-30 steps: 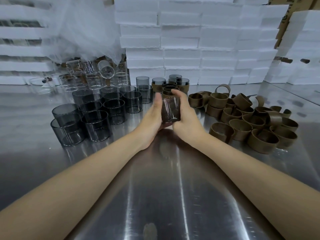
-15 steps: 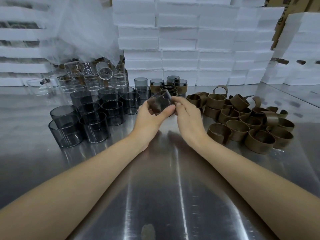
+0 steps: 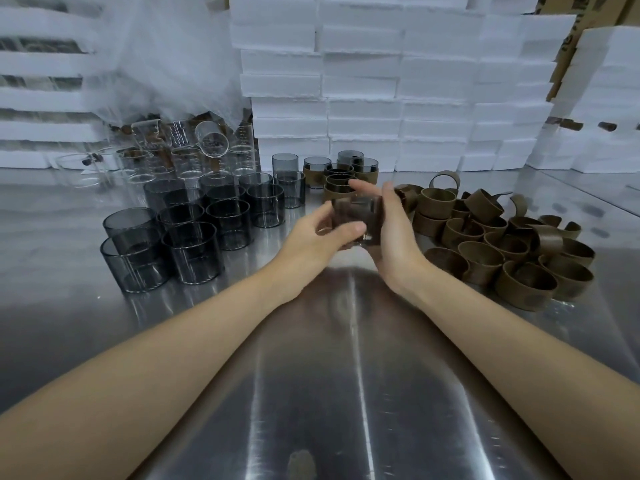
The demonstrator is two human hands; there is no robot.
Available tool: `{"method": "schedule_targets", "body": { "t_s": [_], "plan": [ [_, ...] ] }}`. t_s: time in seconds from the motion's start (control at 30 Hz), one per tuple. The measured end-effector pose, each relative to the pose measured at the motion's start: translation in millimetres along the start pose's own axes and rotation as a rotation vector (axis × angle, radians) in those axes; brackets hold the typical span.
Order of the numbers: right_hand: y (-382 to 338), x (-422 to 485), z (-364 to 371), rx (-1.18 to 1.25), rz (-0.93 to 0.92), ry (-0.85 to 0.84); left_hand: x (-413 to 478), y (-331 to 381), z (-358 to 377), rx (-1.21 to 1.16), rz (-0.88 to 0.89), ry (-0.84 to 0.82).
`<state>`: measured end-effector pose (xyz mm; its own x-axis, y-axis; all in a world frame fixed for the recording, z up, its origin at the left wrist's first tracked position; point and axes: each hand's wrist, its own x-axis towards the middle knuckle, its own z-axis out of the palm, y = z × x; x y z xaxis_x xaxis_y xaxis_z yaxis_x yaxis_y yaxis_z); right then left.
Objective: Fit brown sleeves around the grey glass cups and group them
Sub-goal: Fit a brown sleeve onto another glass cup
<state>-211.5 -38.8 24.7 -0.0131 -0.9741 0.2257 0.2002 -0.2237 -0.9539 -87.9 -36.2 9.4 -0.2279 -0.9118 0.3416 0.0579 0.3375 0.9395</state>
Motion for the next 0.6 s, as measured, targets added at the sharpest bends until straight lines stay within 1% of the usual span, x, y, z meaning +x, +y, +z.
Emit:
{"method": "schedule_targets", "body": {
  "t_s": [0.07, 0.13, 0.2, 0.27, 0.33, 0.4, 0.43, 0.5, 0.57, 0.6],
  "plan": [
    [4.3, 2.2, 5.1, -0.12, -0.064, -0.085, 4.5, -2.4, -1.7, -0.154, -0.046, 0.107],
    [11.5, 1.6, 7.4, -0.232, -0.083, -0.204, 6.2, -2.3, -2.9, -0.239, -0.076, 0.182],
    [17.5, -0.5, 5.6, -0.258, -0.121, -0.305, 5.3, -1.2, -4.8, -0.285, -0.107, 0.207],
    [20.8, -0.6, 1.8, -0.331, -0.187, -0.319, 5.4, -1.8, -4.8, -0.242, -0.144, 0.245],
    [21.7, 1.2, -1.7, -0.378, -0.219, -0.214, 4.3, -1.6, -4.0, -0.016, -0.116, 0.304],
    [21.6, 3.5, -4.5, -0.394, -0.237, -0.086, 1.7, -0.9, -3.9, 0.235, 0.029, 0.331],
    [21.4, 4.4, -5.8, -0.43, -0.245, -0.048, -0.1, 0.1, -3.4, 0.324, 0.105, 0.315],
    [21.7, 4.8, -7.8, -0.532, -0.26, -0.036, -0.9, -2.2, -1.2, 0.545, 0.228, 0.23],
    [21.0, 3.6, -6.8, -0.556, -0.278, -0.055, -1.6, -8.1, 3.4, 0.761, 0.265, 0.141],
    [21.1, 2.6, -5.6, -0.556, -0.297, -0.062, -2.1, -10.3, 4.6, 0.802, 0.253, 0.127]
  ]
}}
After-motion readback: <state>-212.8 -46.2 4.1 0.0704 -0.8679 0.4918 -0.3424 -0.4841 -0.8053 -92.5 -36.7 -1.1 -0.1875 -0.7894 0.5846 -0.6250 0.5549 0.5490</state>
